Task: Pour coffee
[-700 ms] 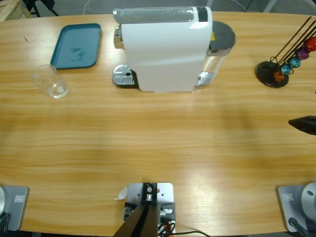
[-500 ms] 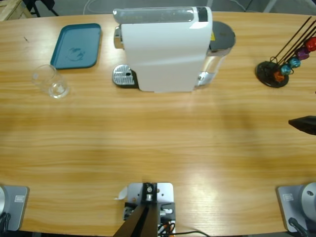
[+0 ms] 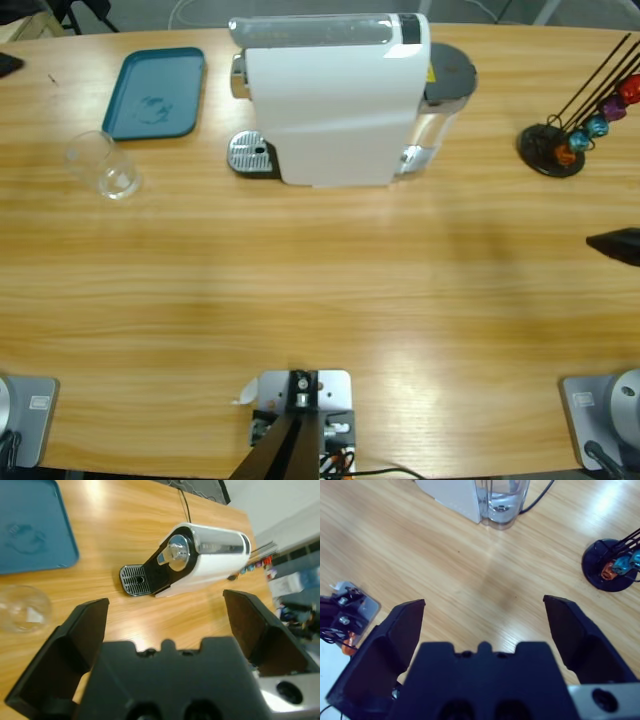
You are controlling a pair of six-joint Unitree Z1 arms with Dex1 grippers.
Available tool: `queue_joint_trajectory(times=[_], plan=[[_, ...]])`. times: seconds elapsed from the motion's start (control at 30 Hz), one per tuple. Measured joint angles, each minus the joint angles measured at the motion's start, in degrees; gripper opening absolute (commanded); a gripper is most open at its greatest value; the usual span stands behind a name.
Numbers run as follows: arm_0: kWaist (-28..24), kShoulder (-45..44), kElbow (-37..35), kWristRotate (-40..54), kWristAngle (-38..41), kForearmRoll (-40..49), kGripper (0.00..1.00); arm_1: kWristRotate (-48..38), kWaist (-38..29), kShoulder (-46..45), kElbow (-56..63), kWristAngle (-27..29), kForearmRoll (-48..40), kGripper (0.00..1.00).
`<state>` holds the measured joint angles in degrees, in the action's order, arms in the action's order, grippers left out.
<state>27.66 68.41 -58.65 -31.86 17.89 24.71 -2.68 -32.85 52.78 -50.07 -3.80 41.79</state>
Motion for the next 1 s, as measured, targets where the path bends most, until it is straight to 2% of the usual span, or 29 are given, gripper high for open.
queue_joint_trajectory(times=[0.33, 0.47, 0.5, 0.57, 0.63, 0.93, 1.0], plan=[[-1.0, 19.6, -2.6, -13.8, 15.3, -16.7, 0.967, -0.4, 0.0, 1.6, -0.7, 0.0, 0.3, 1.0], [-1.5, 25.6, -4.3, -16.4, 19.0, -22.3, 0.841, -0.5, 0.0, 1.6, -0.6, 0.0, 0.3, 1.0], [-1.6, 26.7, -4.4, -17.0, 19.5, -23.6, 0.839, -0.5, 0.0, 1.6, -0.6, 0.0, 0.3, 1.0], [-1.6, 28.3, -4.8, -18.1, 20.1, -25.5, 0.834, -0.5, 0.0, 1.6, -0.6, 0.0, 0.3, 1.0], [-1.6, 29.2, -4.9, -18.6, 20.3, -26.2, 0.766, -0.5, 0.0, 1.6, -0.6, 0.0, 0.4, 1.0], [-1.1, 30.5, -4.9, -20.9, 23.1, -28.2, 0.766, -0.5, 0.0, 1.7, -0.6, 0.0, 0.4, 1.0], [-1.0, 31.1, -4.9, -21.0, 25.4, -28.3, 0.74, -0.5, 0.0, 1.7, -0.6, 0.0, 0.4, 1.0]])
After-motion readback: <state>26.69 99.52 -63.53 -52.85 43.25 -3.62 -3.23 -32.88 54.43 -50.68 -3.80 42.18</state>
